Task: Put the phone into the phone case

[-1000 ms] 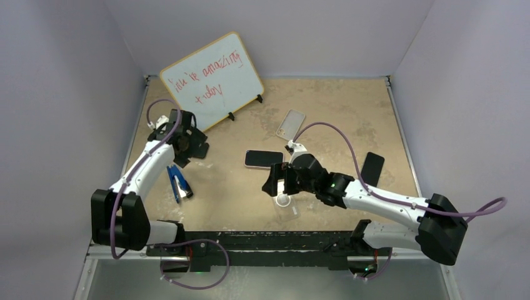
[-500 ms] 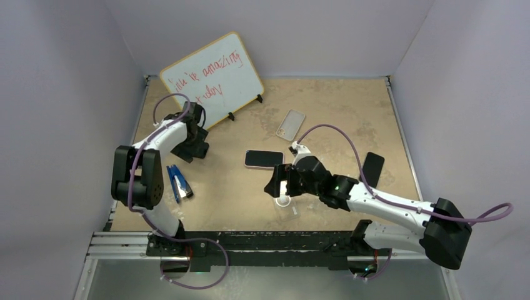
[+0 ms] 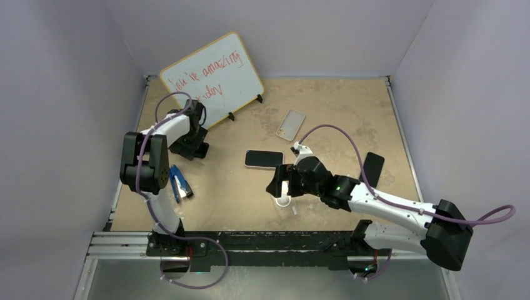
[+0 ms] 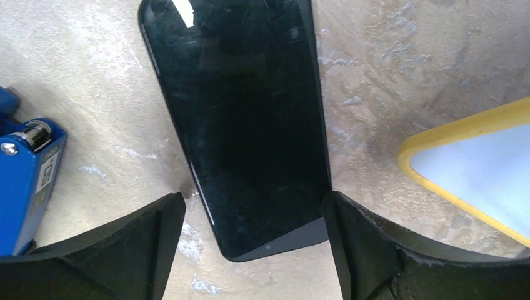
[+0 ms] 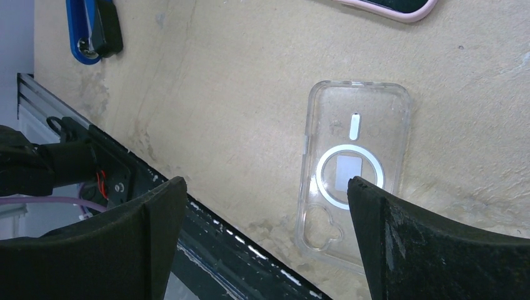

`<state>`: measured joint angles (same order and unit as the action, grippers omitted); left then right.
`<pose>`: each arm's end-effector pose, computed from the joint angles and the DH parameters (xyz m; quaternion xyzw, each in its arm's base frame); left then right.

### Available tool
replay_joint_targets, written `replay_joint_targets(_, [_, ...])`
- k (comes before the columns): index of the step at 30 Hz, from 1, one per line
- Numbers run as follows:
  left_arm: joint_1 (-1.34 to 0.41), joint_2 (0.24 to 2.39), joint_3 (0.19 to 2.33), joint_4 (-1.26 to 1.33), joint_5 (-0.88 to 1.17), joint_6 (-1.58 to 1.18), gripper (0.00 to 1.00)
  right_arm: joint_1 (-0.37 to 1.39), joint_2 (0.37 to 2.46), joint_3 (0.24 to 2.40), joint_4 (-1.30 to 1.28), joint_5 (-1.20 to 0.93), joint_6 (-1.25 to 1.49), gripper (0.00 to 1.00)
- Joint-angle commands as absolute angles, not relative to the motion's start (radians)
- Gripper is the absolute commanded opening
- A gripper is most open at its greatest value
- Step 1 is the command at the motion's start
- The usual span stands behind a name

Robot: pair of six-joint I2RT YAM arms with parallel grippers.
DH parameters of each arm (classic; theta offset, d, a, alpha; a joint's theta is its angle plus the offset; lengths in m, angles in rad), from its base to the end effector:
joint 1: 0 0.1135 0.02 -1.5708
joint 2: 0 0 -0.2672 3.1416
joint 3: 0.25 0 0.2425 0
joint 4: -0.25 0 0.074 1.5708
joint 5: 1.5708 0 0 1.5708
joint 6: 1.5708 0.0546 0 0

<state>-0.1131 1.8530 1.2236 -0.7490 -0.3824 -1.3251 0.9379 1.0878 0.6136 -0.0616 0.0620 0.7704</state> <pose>0.3436 -0.0185 0.1580 -0.5716 0.7928 0.0802 0.1955 0.1464 0.1938 0.2306 -0.0574 0.8669 0.3551 0.3451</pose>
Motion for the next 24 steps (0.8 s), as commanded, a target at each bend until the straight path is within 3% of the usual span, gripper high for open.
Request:
replay_joint_targets(1, [-0.103, 1.887, 1.276, -0.745, -0.402, -1.321, 0.85, 0.940, 1.097, 0.625, -0.058, 0.083, 0.778, 0.98])
replay_joint_targets(24, [-0.097, 1.892, 1.319, -0.765, -0.343, -1.285, 0.92, 0.940, 1.090, 0.627, -0.058, 0.075, 0.783, 0.97])
